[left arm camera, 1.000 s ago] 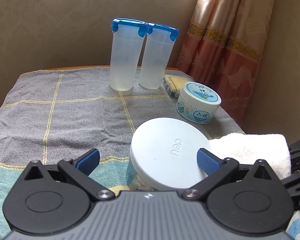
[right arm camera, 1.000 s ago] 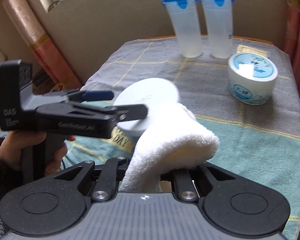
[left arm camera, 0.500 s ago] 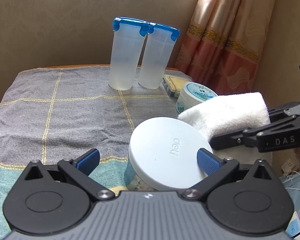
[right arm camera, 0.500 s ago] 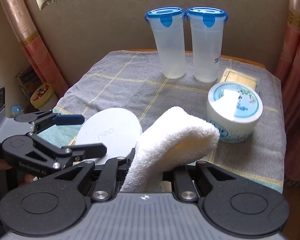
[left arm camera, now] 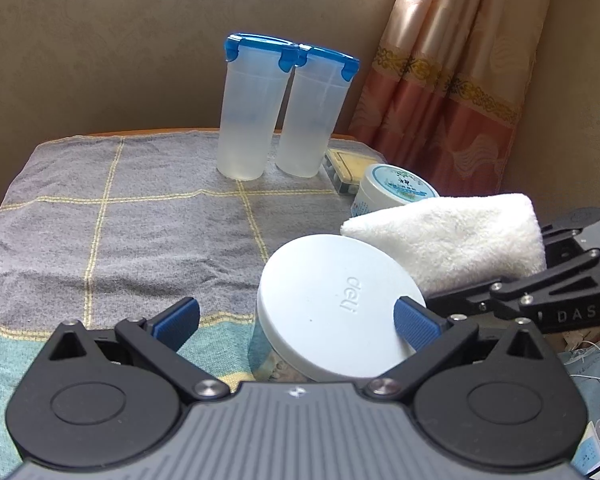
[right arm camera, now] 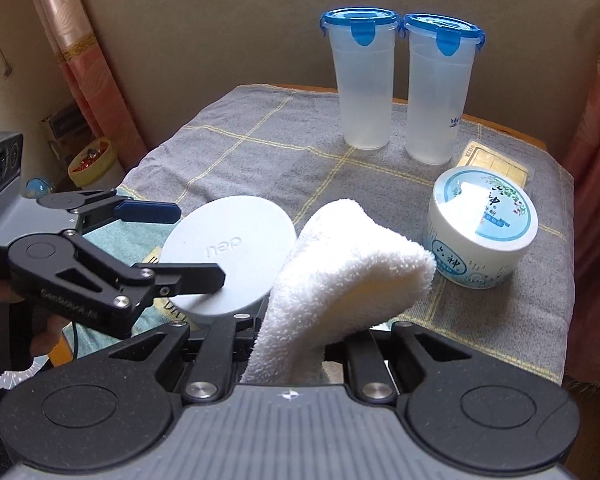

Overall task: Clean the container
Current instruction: 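Keep rubbing the cloth along the jar body with the right tool while the left tool holds it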

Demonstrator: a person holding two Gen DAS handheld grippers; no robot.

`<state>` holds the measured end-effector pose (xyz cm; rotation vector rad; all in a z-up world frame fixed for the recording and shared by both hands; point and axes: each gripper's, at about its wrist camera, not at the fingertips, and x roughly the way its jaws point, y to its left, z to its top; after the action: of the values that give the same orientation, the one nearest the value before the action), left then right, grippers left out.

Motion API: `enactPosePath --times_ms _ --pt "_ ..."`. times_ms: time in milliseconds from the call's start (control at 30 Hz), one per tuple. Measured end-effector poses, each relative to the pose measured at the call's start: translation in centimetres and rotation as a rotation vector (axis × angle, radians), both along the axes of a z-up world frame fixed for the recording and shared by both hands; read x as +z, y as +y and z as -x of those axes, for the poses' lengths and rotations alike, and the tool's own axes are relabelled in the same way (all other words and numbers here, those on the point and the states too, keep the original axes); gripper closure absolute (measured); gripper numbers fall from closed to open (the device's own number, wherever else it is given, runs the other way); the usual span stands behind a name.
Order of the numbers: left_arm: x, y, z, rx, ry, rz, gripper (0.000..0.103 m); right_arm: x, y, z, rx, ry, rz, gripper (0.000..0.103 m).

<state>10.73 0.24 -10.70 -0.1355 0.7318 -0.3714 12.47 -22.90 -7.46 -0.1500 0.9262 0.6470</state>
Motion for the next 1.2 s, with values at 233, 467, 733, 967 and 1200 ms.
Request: enactPosePath --times_ms 233,467,733,967,1200 --pt "0.0 -0.1 0.1 0.007 -0.004 -0.005 0.000 -0.6 0.8 2.2 0.032 0.033 -0.008 0.086" --pt "0.1 -0.2 0.2 0.011 -0.009 -0.013 0.000 -1.1 1.9 4.4 0.070 0.070 -0.033 0.086" --pt "0.1 -0.3 0.3 0.013 -0.014 -0.012 0.000 -0.4 1.9 5.7 0.066 0.053 -0.026 0.086" --pt "0.0 -0.1 0.3 0.010 -0.013 -0.006 0.000 0.4 -0.1 3.5 -0.049 -0.004 0.008 0.086" --pt "0.0 -0.1 0.2 0.007 -0.011 -0.004 0.000 -0.9 1.2 2.7 -0.019 0.026 -0.001 0.086"
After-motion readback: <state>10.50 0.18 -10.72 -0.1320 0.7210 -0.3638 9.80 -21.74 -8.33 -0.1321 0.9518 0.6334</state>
